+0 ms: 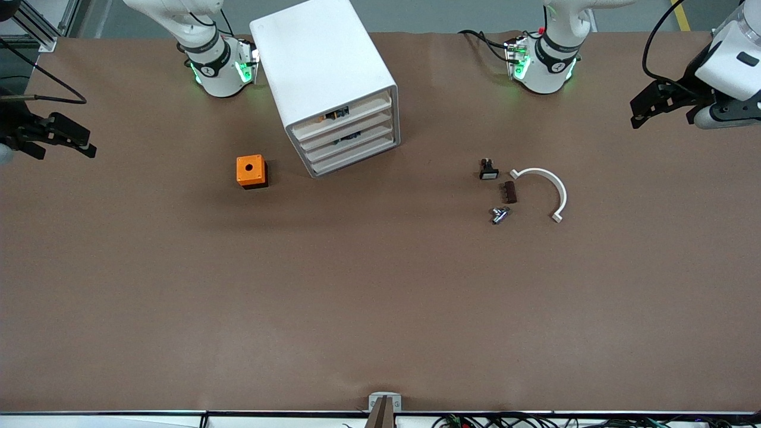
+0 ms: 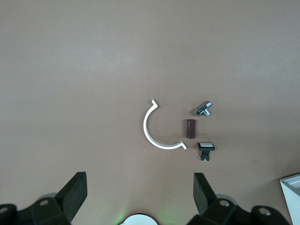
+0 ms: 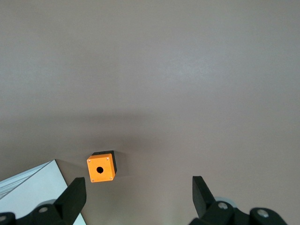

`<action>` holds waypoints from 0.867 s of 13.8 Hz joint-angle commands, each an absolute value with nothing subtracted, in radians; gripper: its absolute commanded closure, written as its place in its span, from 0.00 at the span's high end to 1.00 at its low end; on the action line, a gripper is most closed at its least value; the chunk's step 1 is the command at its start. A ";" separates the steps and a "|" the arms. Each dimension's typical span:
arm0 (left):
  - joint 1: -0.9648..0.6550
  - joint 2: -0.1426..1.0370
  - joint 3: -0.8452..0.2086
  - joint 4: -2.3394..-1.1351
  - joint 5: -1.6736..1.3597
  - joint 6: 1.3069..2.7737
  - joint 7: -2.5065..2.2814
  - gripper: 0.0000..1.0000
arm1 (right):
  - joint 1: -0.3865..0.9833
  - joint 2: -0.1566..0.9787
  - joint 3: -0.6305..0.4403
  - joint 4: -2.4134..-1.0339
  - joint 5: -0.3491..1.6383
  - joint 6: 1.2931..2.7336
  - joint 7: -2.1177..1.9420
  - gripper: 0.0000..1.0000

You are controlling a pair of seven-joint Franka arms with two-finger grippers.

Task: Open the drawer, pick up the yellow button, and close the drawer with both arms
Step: 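Move the left gripper toward the white cabinet's drawer handle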

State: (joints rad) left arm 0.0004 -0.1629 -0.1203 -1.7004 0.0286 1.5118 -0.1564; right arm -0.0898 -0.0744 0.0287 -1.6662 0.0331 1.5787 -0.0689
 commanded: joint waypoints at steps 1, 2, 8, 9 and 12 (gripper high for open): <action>0.008 -0.150 -0.120 -1.669 0.012 1.488 -0.140 1.00 | -0.087 -0.095 0.028 -1.684 0.044 1.580 -0.052 1.00; 0.009 -0.150 -0.118 -1.667 0.012 1.488 -0.143 1.00 | -0.087 -0.095 0.028 -1.684 0.044 1.582 -0.052 1.00; 0.005 -0.057 -0.118 -1.624 0.023 1.456 -0.150 1.00 | -0.118 -0.052 0.018 -1.611 0.043 1.534 -0.060 1.00; 0.002 -0.039 -0.121 -1.629 0.020 1.456 -0.153 1.00 | -0.107 -0.026 0.021 -1.611 0.029 1.532 -0.057 1.00; -0.012 0.040 -0.129 -1.621 -0.039 1.459 -0.240 1.00 | -0.114 0.061 0.021 -1.602 0.040 1.546 -0.063 1.00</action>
